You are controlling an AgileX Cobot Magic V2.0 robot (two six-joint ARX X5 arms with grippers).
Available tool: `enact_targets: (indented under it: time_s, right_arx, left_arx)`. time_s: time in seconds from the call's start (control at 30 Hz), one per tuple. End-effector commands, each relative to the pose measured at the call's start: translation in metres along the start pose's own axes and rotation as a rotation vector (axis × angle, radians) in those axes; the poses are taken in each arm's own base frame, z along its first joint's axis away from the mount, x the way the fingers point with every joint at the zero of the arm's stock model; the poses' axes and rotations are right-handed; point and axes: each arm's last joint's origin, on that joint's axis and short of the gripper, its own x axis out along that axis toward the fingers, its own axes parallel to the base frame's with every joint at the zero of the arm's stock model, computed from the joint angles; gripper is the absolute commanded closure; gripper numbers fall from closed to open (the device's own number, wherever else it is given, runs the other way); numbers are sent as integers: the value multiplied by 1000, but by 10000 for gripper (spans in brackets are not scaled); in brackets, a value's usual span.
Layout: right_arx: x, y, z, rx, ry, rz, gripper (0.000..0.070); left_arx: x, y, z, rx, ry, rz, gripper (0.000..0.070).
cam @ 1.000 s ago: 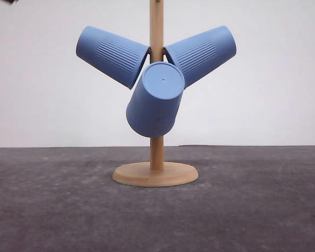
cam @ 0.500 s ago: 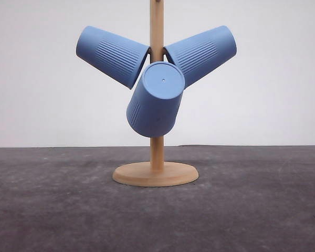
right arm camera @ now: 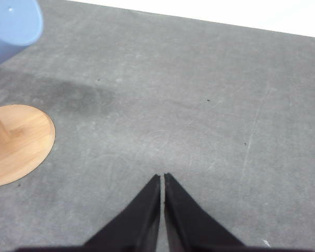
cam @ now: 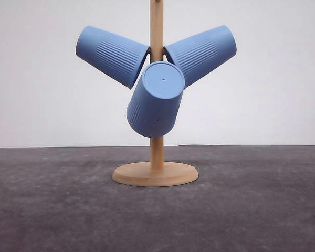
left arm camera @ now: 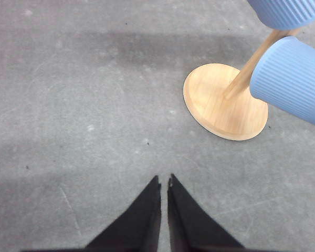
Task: Place three cups
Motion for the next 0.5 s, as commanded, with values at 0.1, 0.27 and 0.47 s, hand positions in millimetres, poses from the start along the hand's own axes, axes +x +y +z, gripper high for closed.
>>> enact_targets:
  time_s: [0.1,0.27,0.47]
  right_arx:
    - [-1,0,3,-14,-15,-4,691]
    - [-1,0,3,-14,-15,-4,691]
    - [-1,0,3,-14,-15,-4,691]
  left_arx:
    - [0,6,-11,66,-100,30,700]
    - [6,21,-48,103,-338,169,700]
    - [14,32,-89,102,-471,250,700]
